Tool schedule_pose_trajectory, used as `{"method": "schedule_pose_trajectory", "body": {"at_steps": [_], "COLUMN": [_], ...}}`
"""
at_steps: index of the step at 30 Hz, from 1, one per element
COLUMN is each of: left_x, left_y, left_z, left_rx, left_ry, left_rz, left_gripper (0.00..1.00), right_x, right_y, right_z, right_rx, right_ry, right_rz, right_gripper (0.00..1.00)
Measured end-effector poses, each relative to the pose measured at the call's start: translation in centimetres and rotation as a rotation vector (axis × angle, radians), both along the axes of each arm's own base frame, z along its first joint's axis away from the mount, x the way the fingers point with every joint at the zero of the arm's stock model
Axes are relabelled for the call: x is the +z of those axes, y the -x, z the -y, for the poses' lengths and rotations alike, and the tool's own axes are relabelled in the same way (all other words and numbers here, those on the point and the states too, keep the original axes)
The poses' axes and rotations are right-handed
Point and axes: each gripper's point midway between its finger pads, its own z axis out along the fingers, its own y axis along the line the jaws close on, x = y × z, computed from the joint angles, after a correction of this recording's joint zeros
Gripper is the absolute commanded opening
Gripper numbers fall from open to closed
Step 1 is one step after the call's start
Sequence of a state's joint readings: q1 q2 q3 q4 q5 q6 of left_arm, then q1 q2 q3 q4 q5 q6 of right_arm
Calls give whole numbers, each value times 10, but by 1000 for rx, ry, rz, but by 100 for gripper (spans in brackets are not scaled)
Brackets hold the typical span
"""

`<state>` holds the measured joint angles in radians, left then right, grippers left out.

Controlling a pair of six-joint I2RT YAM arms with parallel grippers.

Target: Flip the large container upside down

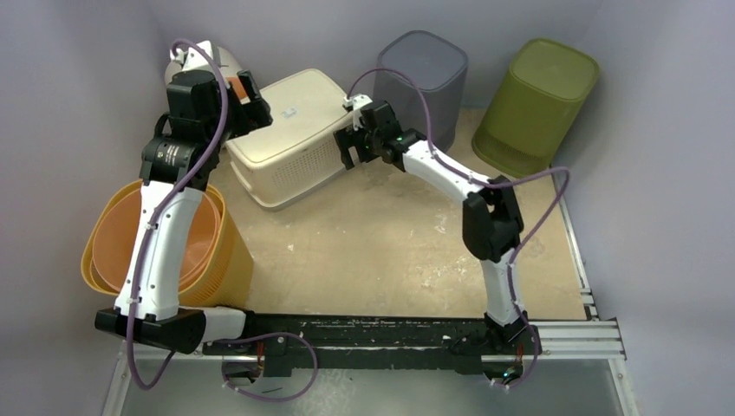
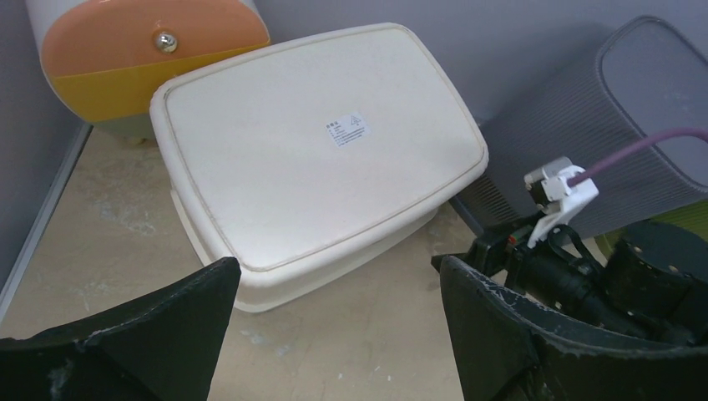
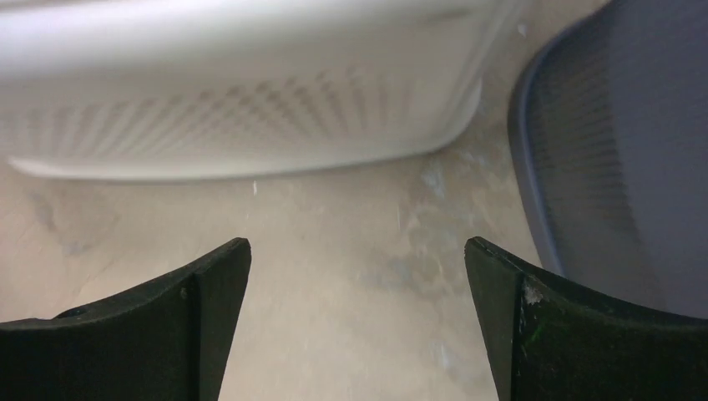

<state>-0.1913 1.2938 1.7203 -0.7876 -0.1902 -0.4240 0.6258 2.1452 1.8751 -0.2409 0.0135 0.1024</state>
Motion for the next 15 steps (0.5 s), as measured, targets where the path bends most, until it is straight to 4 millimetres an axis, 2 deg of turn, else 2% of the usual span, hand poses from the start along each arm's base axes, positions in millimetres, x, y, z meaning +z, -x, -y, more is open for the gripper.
{"method": "schedule_pose_trajectory", "body": {"at_steps": [2,4,7,9,11,13,15], "left_x": [12,24,38,36,30,23,20], "left_y": [2,5,16,27,41,58,78], "left_z": [0,-1,-3,-8,-16,-26,-37], "left_rx": [2,6,27,56,97,155,214], "left_ry": [6,19,47,60,67,69,68], "left_rz": [8,25,33,14,-22,-61,-90], "left_gripper": [84,80,75,73,70,69,68], "right_x": [17,44,92,120,137,143,140], "right_y": [18,36,73,98,123,135,139], "right_z": [9,13,1,-6,-11,-6,3], "right_rx": [-3,2,54,96,140,151,145], "right_ry": [8,3,-36,-72,-99,-108,-100], "right_rz": [6,37,100,137,157,163,155], "right_gripper": [99,99,98,98,97,97,97]}}
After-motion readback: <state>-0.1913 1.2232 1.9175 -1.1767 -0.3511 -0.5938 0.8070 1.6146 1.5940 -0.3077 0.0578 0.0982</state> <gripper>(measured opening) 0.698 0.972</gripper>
